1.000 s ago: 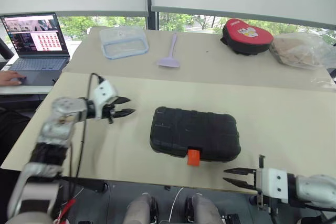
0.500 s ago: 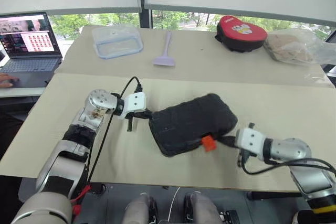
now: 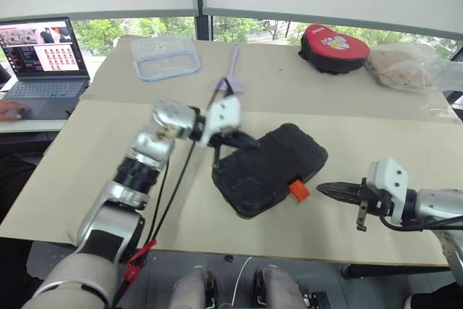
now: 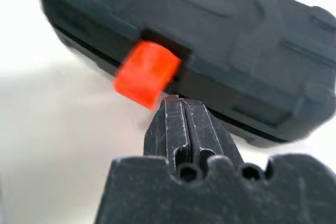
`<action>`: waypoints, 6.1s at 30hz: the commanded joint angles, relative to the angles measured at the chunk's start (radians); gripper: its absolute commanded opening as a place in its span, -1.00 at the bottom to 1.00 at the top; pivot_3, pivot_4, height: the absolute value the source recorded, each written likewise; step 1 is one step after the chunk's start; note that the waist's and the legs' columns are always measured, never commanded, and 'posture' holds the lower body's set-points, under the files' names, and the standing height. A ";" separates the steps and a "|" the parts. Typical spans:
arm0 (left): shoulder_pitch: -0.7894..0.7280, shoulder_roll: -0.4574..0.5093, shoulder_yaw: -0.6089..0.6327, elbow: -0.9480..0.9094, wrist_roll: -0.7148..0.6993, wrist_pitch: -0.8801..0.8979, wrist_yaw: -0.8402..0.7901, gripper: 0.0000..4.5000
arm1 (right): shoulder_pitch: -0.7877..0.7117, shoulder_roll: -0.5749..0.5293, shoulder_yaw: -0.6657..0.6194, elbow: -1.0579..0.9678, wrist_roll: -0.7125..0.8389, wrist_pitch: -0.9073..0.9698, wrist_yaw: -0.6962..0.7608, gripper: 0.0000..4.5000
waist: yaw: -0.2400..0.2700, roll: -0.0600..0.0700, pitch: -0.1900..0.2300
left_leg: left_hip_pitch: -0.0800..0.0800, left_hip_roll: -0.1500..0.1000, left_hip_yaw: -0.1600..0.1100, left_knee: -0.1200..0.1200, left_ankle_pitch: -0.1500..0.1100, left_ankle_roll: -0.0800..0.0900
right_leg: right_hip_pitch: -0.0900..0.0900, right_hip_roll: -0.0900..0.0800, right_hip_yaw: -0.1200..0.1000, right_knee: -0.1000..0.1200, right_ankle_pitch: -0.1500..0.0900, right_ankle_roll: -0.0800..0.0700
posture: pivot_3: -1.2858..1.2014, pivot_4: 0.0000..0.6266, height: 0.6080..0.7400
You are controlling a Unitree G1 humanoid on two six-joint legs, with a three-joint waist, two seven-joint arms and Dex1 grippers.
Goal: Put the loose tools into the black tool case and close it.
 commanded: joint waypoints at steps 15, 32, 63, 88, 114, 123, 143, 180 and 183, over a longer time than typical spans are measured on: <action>0.011 -0.013 -0.100 0.088 0.135 -0.188 -0.007 -0.95 | -0.015 0.110 0.229 -0.024 -0.189 0.016 -0.178 -1.00 | 0.004 0.004 -0.008 | 0.002 0.000 0.000 0.001 -0.001 0.002 | 0.002 -0.002 0.000 -0.001 0.000 0.000 | 0.03 -0.52 0.87; -0.011 -0.095 -0.068 0.075 0.103 -0.188 -0.017 -0.95 | -0.039 0.039 -0.004 -0.140 0.095 0.234 -0.144 -1.00 | 0.021 0.005 -0.009 | -0.001 0.000 -0.001 0.002 -0.004 0.006 | 0.002 -0.003 -0.002 -0.004 0.002 0.002 | 0.03 -0.52 0.87; -0.025 -0.140 -0.090 0.102 0.129 -0.219 -0.002 -0.95 | 0.018 0.116 0.153 -0.039 -0.111 0.175 -0.252 -1.00 | 0.031 0.005 -0.009 | -0.004 -0.002 -0.001 0.005 -0.005 0.010 | 0.002 -0.004 -0.002 -0.007 0.004 0.005 | 0.03 -0.52 0.87; 0.009 -0.140 -0.110 0.119 0.166 -0.268 -0.010 -0.95 | -0.072 0.095 0.064 -0.089 -0.047 0.195 -0.196 -1.00 | 0.019 0.009 -0.011 | -0.005 -0.002 0.000 0.005 -0.007 0.012 | 0.002 -0.006 -0.002 -0.008 0.005 0.007 | 0.03 -0.52 0.87; 0.020 -0.116 -0.090 0.137 0.159 -0.257 0.004 -0.95 | -0.107 0.036 0.077 -0.047 -0.097 0.155 -0.118 -1.00 | 0.011 0.012 -0.013 | -0.004 -0.002 0.000 0.005 -0.007 0.012 | 0.003 -0.007 -0.002 -0.008 0.005 0.007 | 0.03 -0.52 0.87; 0.025 -0.110 -0.092 0.124 0.160 -0.251 0.006 -0.95 | -0.092 0.009 0.057 -0.045 -0.035 0.189 -0.060 -1.00 | 0.017 0.013 -0.014 | -0.004 -0.003 -0.001 0.005 -0.007 0.013 | 0.003 -0.008 -0.003 -0.009 0.005 0.007 | 0.03 -0.52 0.87; 0.007 -0.106 -0.096 0.150 0.170 -0.271 0.006 -0.95 | -0.193 0.082 0.135 0.057 -0.124 0.178 -0.165 -1.00 | 0.014 0.016 -0.016 | -0.005 -0.002 -0.001 0.005 -0.008 0.014 | 0.004 -0.008 -0.005 -0.013 0.006 0.007 | 0.03 -0.52 0.87; 0.005 -0.095 -0.087 0.203 0.177 -0.292 0.034 -0.95 | -0.041 -0.060 -0.023 -0.097 0.041 0.318 -0.044 -1.00 | 0.011 0.016 -0.018 | -0.003 -0.002 -0.001 0.005 -0.008 0.014 | 0.005 -0.011 -0.005 -0.014 0.007 0.006 | 0.03 -0.52 0.87; 0.000 -0.101 -0.088 0.207 0.177 -0.293 0.037 -0.95 | -0.066 -0.023 0.035 -0.061 -0.007 0.292 -0.104 -1.00 | 0.007 0.016 -0.019 | -0.002 -0.001 -0.001 0.004 -0.008 0.015 | 0.005 -0.012 -0.005 -0.015 0.008 0.006 | 0.03 -0.52 0.87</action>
